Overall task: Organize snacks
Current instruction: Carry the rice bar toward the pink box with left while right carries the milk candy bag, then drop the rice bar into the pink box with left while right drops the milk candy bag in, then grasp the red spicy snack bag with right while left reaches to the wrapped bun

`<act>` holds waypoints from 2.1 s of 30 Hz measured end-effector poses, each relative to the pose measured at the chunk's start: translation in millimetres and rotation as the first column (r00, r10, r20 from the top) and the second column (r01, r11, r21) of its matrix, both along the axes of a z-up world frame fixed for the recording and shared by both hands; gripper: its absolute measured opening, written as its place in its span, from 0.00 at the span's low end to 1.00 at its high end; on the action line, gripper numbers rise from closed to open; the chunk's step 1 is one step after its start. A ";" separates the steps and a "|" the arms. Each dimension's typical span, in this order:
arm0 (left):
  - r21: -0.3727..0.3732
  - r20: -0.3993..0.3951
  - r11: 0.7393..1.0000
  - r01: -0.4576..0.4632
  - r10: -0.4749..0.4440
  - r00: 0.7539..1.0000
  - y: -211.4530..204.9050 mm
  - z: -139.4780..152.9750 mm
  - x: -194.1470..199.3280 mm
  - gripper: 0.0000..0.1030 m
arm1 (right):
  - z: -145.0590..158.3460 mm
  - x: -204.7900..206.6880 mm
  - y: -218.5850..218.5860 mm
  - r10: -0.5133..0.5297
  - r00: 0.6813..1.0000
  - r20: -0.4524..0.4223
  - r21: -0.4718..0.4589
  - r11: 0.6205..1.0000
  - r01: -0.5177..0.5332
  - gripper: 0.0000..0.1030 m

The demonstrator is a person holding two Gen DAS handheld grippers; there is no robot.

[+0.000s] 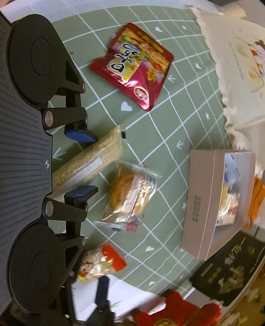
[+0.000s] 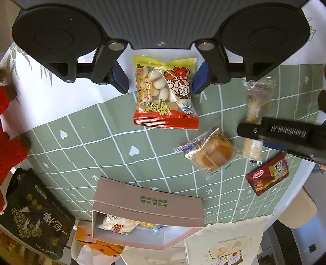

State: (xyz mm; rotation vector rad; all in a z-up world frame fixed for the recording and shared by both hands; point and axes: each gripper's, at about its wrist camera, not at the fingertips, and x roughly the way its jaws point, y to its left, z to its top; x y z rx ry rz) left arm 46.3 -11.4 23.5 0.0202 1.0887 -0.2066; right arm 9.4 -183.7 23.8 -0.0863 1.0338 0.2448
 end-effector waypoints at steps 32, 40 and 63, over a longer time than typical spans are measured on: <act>-0.506 0.208 0.863 -0.008 0.131 0.969 38.7 82.2 78.1 0.30 | 42.4 8.9 -26.7 -0.017 0.995 0.103 0.012 1.000 0.016 0.53; -0.483 0.053 0.872 -0.082 0.123 0.991 47.3 29.1 26.7 0.30 | 126.2 72.5 -21.5 0.009 0.933 0.359 -0.008 1.000 -0.006 0.56; -0.354 -0.031 0.693 -0.628 0.663 0.748 201.7 -2.3 17.2 0.30 | 38.5 62.4 41.5 0.194 0.973 0.128 0.079 0.976 -0.204 0.77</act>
